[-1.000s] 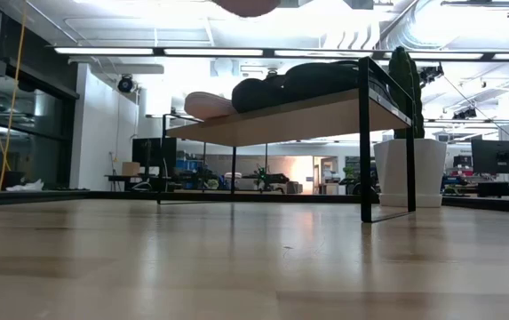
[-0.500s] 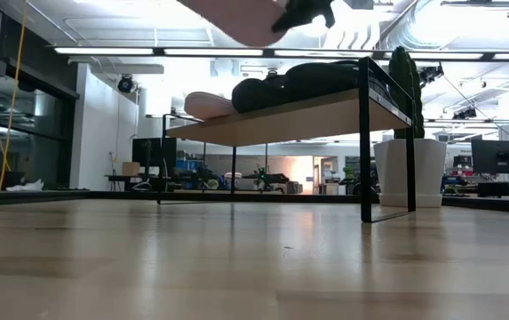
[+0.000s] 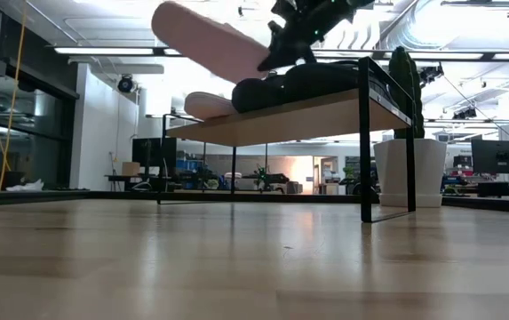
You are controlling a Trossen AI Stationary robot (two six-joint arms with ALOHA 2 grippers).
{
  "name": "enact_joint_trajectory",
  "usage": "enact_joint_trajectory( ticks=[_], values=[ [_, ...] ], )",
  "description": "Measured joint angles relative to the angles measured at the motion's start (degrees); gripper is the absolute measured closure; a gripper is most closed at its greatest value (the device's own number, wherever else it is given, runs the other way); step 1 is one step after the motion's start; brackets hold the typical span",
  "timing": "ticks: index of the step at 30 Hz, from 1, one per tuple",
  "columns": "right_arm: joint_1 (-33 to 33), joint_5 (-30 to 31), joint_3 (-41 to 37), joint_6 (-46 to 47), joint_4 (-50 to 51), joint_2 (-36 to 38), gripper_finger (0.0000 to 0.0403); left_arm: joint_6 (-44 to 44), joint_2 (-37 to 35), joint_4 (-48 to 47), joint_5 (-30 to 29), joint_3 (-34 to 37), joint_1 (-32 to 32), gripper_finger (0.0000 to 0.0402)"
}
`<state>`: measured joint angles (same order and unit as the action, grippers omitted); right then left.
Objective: Pick and place slides into the shelf
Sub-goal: Put the pink slipper on the shelf
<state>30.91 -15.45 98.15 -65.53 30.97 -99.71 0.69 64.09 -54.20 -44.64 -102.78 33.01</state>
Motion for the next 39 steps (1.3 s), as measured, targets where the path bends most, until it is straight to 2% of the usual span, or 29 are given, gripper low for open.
enact_joint_trajectory(
  ticks=[7,15,27,30,39],
  values=[
    [0.42,-1.15,0.0,-5.52,-0.2,-2.42,0.0382,0.02,-0.25,-0.01,0.21,0.0,0.0,0.0222],
    [3.42,-8.26,0.0,-6.96,-0.87,-2.51,0.0382,0.72,-0.24,-0.04,0.2,0.0,0.0,0.0222],
    [7.94,-12.86,0.0,-9.54,-2.27,-3.13,0.0382,1.27,-0.24,-0.01,0.17,0.0,0.0,0.0222],
    [8.95,-15.86,0.0,-9.84,-3.15,-4.7,0.0382,1.27,-0.24,0.02,0.15,0.0,0.0,0.0222],
    [9.63,-15.0,-0.07,-11.67,-7.33,-9.79,0.0382,1.35,-0.24,0.12,0.02,0.0,0.0,0.0222]
  ],
)
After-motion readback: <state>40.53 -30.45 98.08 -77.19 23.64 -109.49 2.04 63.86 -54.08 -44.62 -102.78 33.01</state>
